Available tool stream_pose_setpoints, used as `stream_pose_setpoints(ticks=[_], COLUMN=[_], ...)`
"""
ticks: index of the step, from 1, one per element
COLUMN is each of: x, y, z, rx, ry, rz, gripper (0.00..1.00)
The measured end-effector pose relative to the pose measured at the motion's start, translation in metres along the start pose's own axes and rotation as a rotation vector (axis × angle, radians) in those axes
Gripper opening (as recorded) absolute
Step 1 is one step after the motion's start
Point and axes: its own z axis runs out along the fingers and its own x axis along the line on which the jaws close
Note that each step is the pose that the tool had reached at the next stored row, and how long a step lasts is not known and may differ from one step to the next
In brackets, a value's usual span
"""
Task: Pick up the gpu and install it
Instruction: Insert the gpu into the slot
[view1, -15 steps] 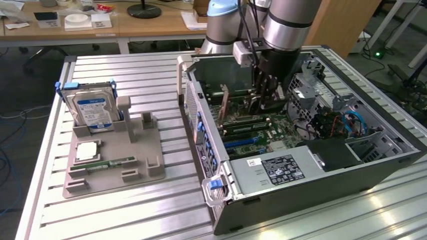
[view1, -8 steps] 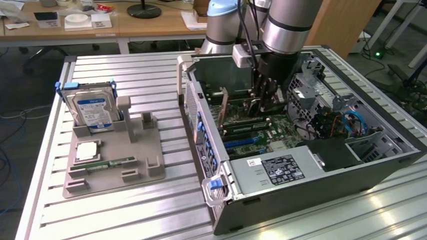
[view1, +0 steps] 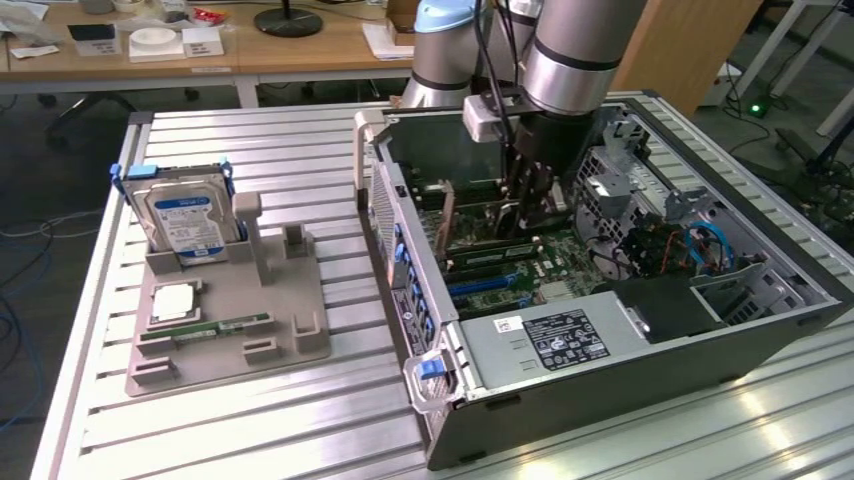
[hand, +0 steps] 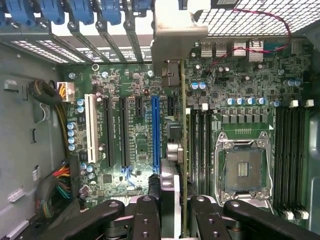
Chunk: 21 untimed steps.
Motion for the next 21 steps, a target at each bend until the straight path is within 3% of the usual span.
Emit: stream_pose_setpoints(ticks=[7, 16, 21], x=[0.001, 0.005, 0.005], y=[0.0061, 0.0077, 0.0142], z=[0.0065, 0.0146, 0.0207], rx=[-0.0001, -0.0003, -0.0006], ry=[-0.0001, 0.0, 0.0], rz=[0.0, 0.0, 0.0], gripper=[0.28, 0.28, 0.28])
